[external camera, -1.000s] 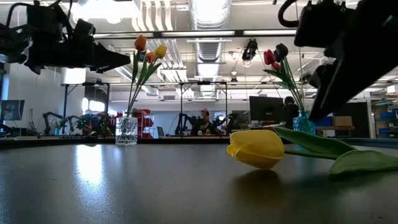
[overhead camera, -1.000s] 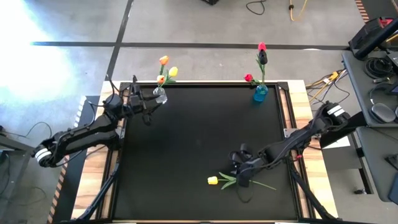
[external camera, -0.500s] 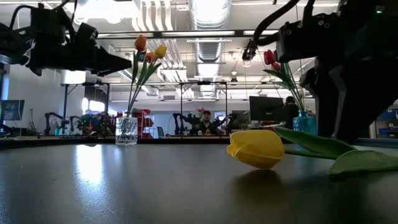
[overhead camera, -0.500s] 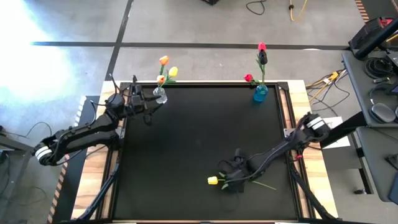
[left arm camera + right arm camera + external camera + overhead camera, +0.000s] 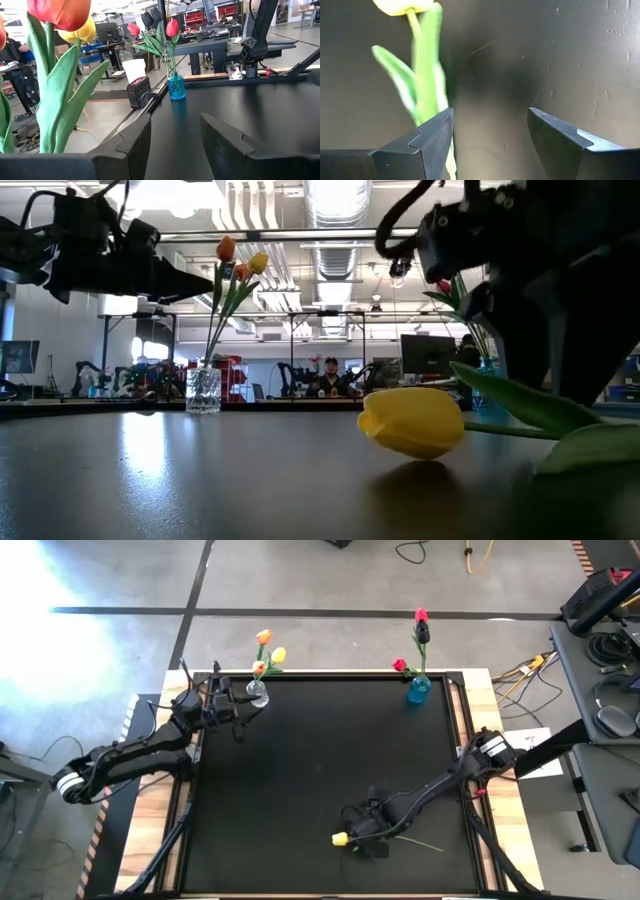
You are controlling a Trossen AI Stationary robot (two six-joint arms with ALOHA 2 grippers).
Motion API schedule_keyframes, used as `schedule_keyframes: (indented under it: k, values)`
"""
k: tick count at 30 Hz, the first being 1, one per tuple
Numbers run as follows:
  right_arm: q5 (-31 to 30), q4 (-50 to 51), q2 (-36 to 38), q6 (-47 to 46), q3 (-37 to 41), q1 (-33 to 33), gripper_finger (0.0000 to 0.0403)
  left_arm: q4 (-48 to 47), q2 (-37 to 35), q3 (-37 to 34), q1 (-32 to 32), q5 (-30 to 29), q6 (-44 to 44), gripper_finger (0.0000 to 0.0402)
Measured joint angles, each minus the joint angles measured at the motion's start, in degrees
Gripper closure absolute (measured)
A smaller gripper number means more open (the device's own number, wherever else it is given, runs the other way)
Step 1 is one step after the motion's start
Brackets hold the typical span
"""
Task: Sort flowers into vase by color
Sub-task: Put the yellow tulip into the transparent vase
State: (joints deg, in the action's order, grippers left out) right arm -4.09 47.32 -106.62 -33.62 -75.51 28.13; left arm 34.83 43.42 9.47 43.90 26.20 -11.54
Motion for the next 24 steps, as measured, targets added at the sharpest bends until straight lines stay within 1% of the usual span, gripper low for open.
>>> schedule_keyframes:
  k: [5,12,19,24]
  values:
    - [0.1,3.8,0.6,-2.9,-3.3,0.4,0.0156,-0.2,0.7,0.1,0.0,0.0,0.0,0.0247]
    - [2.2,4.2,0.6,-6.4,-2.7,1.0,0.0156,-0.1,0.7,0.1,0.0,0.0,-0.1,0.0247]
    - [4.8,-1.3,0.3,-7.0,1.2,0.7,0.0160,-0.1,0.4,0.1,0.1,-0.1,-0.9,0.0247]
    - [6.2,-2.6,-0.8,-6.9,1.8,0.3,0.0187,0.1,-1.7,0.1,0.2,-3.4,0.1,0.0261]
